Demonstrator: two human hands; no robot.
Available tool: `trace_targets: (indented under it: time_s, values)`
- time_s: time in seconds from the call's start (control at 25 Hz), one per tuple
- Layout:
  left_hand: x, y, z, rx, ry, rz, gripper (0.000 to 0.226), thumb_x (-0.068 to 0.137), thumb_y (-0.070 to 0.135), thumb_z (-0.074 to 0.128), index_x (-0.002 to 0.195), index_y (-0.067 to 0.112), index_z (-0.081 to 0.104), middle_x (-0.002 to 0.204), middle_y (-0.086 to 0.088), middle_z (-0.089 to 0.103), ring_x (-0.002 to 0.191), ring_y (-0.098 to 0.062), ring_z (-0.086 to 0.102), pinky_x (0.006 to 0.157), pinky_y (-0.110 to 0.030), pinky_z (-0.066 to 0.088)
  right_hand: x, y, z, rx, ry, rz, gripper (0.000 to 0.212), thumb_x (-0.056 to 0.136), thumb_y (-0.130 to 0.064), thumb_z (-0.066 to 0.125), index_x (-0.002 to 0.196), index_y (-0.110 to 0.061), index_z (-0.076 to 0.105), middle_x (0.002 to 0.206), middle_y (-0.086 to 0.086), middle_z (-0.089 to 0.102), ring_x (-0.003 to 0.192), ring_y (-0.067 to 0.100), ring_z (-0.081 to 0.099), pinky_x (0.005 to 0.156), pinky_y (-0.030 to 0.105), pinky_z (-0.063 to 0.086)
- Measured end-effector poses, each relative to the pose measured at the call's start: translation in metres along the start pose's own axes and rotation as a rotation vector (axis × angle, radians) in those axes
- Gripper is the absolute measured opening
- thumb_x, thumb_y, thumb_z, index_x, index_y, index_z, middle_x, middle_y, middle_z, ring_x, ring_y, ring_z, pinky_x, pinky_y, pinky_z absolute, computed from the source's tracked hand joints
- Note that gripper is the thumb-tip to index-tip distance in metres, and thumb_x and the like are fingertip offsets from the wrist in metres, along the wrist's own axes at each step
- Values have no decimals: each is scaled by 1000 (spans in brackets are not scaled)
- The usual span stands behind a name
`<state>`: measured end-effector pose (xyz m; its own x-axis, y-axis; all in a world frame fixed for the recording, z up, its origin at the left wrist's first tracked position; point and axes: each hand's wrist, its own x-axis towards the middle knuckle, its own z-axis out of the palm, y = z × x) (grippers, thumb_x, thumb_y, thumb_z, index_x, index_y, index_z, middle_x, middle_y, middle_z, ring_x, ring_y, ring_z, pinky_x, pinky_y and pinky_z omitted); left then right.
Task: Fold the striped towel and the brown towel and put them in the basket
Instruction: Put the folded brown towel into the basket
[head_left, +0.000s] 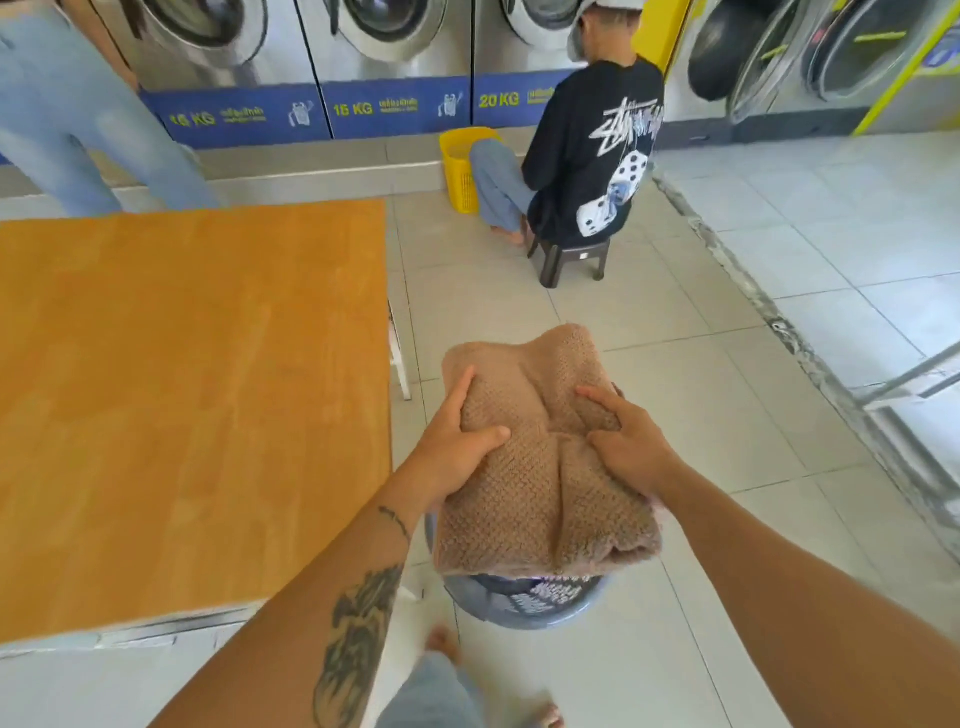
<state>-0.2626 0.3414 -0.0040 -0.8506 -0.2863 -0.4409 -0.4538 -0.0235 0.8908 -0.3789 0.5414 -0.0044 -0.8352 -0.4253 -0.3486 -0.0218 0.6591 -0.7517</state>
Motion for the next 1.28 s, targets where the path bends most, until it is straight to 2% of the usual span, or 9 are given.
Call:
trace_targets:
  time_s: [0.16,0.32,0.44,0.52,0.68,0.8,0.96,1.12,1.28]
  values:
    - [44,-18,24,14,-120,-189,99,85,15,75,154,49,14,156,2,29,133,-25,43,111,-50,40,28,41,-5,-1,-50,112,63,88,0,48,138,-38,51,149,5,44,90,14,54,74,22,45]
    - [93,-52,33,168,-108,-281,83,85,18,68,154,42,27,159,0,28,131,-22,43,106,-36,42,66,86,15,12,-136,231,56,92,-5,46,141,-32,51,149,6,46,113,21,54,94,29,46]
    - [126,-90,45,250,-50,-375,73,89,14,61,152,38,34,141,-3,43,88,-7,51,68,-17,41,97,129,49,13,-222,352,52,94,-14,46,143,-32,49,146,3,47,116,20,54,95,31,45]
    - [145,-126,53,303,-2,-453,70,90,12,59,151,37,36,137,-5,46,75,-3,45,62,-18,37,117,163,76,27,-277,419,51,94,-18,47,141,-36,50,147,2,46,117,21,55,99,37,48]
    - [187,-216,72,396,99,-489,66,90,10,53,151,32,39,145,-3,47,111,-18,54,83,-19,38,163,241,135,21,-387,482,46,97,-23,49,141,-34,50,149,6,46,132,28,46,113,46,37]
    - [226,-272,82,378,125,-521,66,92,7,51,151,31,38,118,8,51,74,2,46,53,-4,40,205,295,173,11,-421,483,46,99,-23,48,143,-33,49,149,9,46,128,28,50,109,43,41]
    - [268,-350,92,379,105,-595,65,93,10,54,152,33,36,94,12,56,61,-8,53,40,-10,39,246,365,221,-27,-456,504,58,94,-13,49,147,-36,42,147,9,46,110,23,58,90,32,50]
    - [273,-424,105,542,-3,-634,58,101,29,47,155,38,26,141,-18,44,71,-12,57,72,-20,47,246,422,268,-114,-574,589,67,96,-24,48,154,-43,19,154,17,37,136,39,41,114,48,34]
    - [263,-454,123,639,-144,-772,53,105,40,28,157,35,18,162,-13,5,131,-32,46,104,-29,35,235,450,290,-160,-594,666,70,97,-36,46,154,-44,6,153,22,34,135,42,41,114,51,31]
